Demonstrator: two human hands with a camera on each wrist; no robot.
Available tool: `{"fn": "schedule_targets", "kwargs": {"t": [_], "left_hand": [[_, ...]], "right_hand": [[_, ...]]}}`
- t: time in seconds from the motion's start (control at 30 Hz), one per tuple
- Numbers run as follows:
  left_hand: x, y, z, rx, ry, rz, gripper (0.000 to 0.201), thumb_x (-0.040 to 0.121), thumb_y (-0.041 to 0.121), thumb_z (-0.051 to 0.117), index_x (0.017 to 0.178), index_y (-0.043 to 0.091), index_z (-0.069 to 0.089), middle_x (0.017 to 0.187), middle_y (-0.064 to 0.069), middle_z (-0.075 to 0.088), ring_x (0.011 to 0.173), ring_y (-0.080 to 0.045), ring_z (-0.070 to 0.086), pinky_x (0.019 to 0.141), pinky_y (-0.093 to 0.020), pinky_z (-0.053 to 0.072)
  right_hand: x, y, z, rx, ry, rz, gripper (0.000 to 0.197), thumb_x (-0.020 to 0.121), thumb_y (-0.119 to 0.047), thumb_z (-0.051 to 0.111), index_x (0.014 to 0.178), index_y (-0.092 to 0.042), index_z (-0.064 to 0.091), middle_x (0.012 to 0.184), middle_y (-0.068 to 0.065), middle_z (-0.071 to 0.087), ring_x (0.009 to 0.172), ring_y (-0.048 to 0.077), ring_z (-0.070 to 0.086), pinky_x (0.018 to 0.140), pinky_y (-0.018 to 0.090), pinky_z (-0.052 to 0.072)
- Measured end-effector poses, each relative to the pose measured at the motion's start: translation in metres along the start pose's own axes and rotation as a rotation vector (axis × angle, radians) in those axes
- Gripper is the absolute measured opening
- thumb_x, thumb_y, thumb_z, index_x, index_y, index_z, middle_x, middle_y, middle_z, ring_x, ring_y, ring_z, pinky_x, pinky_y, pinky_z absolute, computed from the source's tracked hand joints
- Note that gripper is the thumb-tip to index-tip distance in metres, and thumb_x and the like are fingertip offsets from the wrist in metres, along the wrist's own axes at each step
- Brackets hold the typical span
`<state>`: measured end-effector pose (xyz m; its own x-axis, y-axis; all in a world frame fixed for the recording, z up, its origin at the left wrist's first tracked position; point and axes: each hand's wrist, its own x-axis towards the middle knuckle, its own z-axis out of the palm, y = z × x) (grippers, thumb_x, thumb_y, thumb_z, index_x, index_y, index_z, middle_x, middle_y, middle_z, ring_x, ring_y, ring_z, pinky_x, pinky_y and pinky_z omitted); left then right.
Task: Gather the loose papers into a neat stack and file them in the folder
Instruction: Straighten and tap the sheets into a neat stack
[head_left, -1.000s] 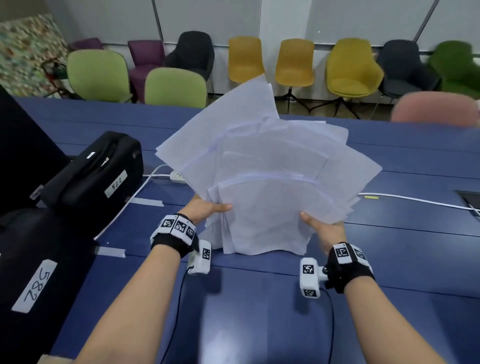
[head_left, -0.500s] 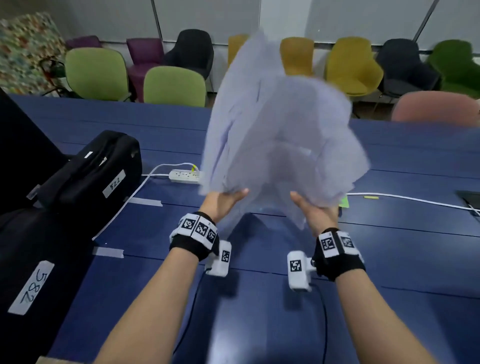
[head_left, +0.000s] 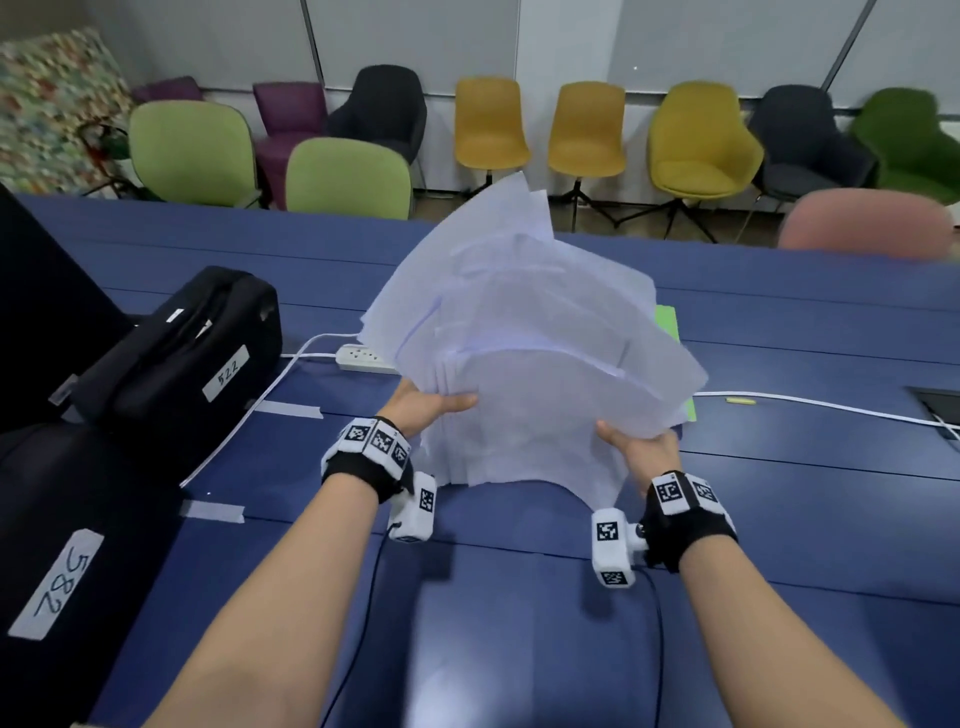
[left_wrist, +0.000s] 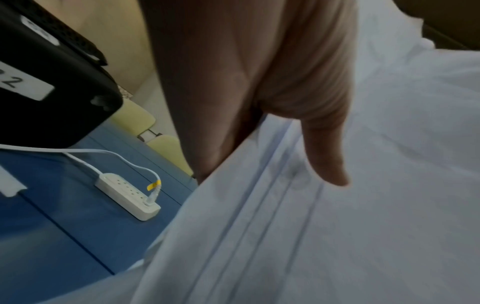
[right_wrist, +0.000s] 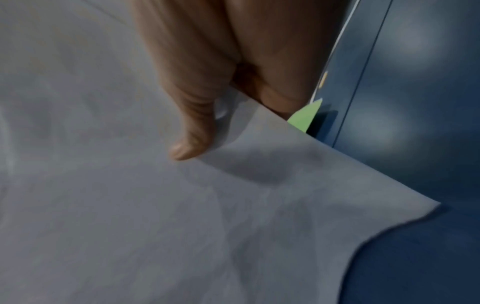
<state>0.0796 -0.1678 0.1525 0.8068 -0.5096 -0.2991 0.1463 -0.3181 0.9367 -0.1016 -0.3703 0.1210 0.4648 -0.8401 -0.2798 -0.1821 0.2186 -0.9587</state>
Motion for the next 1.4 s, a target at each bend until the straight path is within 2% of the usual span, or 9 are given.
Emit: {"fn": "schedule_targets", "kwargs": {"t": [0.17, 0.27, 0.5, 0.63, 0.77, 1.03, 1.2, 1.3, 1.4], "left_hand": [[-0.004, 0.000, -0.009, 0.030, -0.069, -0.097, 0.068, 0.070, 0.008, 0.082, 0.128, 0.012, 0.046, 0.121, 0.004, 0.056, 0.121, -0.013, 0.050, 0.095, -0.022, 0.036], [-0.003, -0.002, 0.009, -0.016, 0.011, 0.006, 0.059, 0.077, -0.002, 0.074, 0.130, 0.003, 0.050, 0.127, -0.008, 0.060, 0.115, -0.019, 0.057, 0.091, -0.026, 0.043], [-0.014, 0.032, 0.011, -0.154, 0.173, 0.169, 0.056, 0.081, 0.016, 0.074, 0.128, 0.000, 0.050, 0.123, -0.002, 0.059, 0.115, -0.015, 0.057, 0.102, -0.026, 0.043], [-0.024, 0.015, 0.015, -0.112, 0.073, 0.286, 0.046, 0.078, 0.000, 0.074, 0.121, 0.007, 0.059, 0.120, -0.006, 0.065, 0.114, -0.017, 0.061, 0.105, -0.033, 0.045], [-0.022, -0.022, 0.017, -0.152, 0.036, 0.218, 0.088, 0.057, 0.023, 0.091, 0.134, 0.017, 0.049, 0.132, -0.001, 0.060, 0.124, -0.016, 0.056, 0.110, -0.044, 0.040], [-0.018, 0.001, -0.017, -0.091, -0.159, -0.007, 0.041, 0.072, 0.004, 0.079, 0.108, 0.018, 0.064, 0.096, 0.016, 0.069, 0.092, 0.004, 0.065, 0.070, -0.004, 0.046], [-0.007, 0.007, -0.012, -0.069, -0.101, 0.149, 0.059, 0.069, -0.008, 0.078, 0.121, 0.011, 0.057, 0.104, 0.010, 0.068, 0.085, 0.012, 0.065, 0.077, -0.005, 0.049], [-0.002, 0.001, -0.017, -0.116, -0.086, 0.141, 0.073, 0.058, -0.004, 0.085, 0.124, 0.010, 0.057, 0.108, 0.004, 0.069, 0.095, 0.001, 0.067, 0.091, -0.023, 0.048], [-0.001, 0.001, -0.010, -0.063, -0.180, 0.127, 0.084, 0.042, 0.016, 0.089, 0.121, 0.011, 0.061, 0.116, -0.004, 0.070, 0.110, -0.017, 0.065, 0.101, -0.034, 0.047]], "right_hand": [[0.008, -0.002, -0.003, -0.150, -0.166, -0.014, 0.100, 0.043, -0.036, 0.092, 0.128, -0.006, 0.050, 0.121, 0.007, 0.064, 0.105, 0.019, 0.062, 0.099, 0.033, 0.046], [0.008, -0.004, 0.010, -0.184, -0.048, -0.005, 0.083, 0.065, -0.019, 0.084, 0.131, 0.004, 0.039, 0.129, 0.014, 0.057, 0.112, 0.023, 0.057, 0.099, 0.030, 0.043], [-0.017, -0.056, 0.004, 0.155, 0.041, -0.174, 0.077, 0.075, -0.019, 0.078, 0.135, 0.000, 0.034, 0.115, -0.001, 0.050, 0.100, 0.011, 0.048, 0.056, 0.003, 0.040], [-0.025, -0.039, 0.005, 0.163, -0.060, -0.176, 0.038, 0.072, -0.010, 0.079, 0.100, -0.021, 0.056, 0.096, -0.010, 0.063, 0.076, -0.005, 0.063, 0.062, 0.003, 0.045], [-0.023, 0.006, 0.006, 0.018, -0.186, -0.108, 0.036, 0.067, -0.003, 0.080, 0.086, -0.027, 0.063, 0.095, -0.006, 0.068, 0.075, -0.008, 0.066, 0.085, 0.024, 0.053], [-0.008, -0.005, -0.020, -0.085, -0.178, -0.059, 0.049, 0.071, -0.012, 0.080, 0.115, -0.011, 0.057, 0.106, -0.001, 0.062, 0.093, 0.014, 0.057, 0.079, 0.018, 0.042], [-0.001, -0.012, -0.022, -0.073, -0.237, -0.081, 0.038, 0.071, -0.003, 0.078, 0.100, -0.019, 0.060, 0.093, -0.006, 0.065, 0.063, -0.014, 0.064, 0.067, 0.007, 0.050], [0.002, -0.015, -0.027, -0.066, -0.230, -0.090, 0.029, 0.071, -0.003, 0.078, 0.091, -0.017, 0.062, 0.086, -0.004, 0.066, 0.059, -0.008, 0.064, 0.054, 0.004, 0.048], [0.001, -0.014, -0.019, -0.049, -0.308, -0.103, 0.036, 0.066, -0.003, 0.081, 0.090, -0.023, 0.064, 0.095, -0.003, 0.070, 0.084, 0.007, 0.067, 0.074, 0.019, 0.054]]}}
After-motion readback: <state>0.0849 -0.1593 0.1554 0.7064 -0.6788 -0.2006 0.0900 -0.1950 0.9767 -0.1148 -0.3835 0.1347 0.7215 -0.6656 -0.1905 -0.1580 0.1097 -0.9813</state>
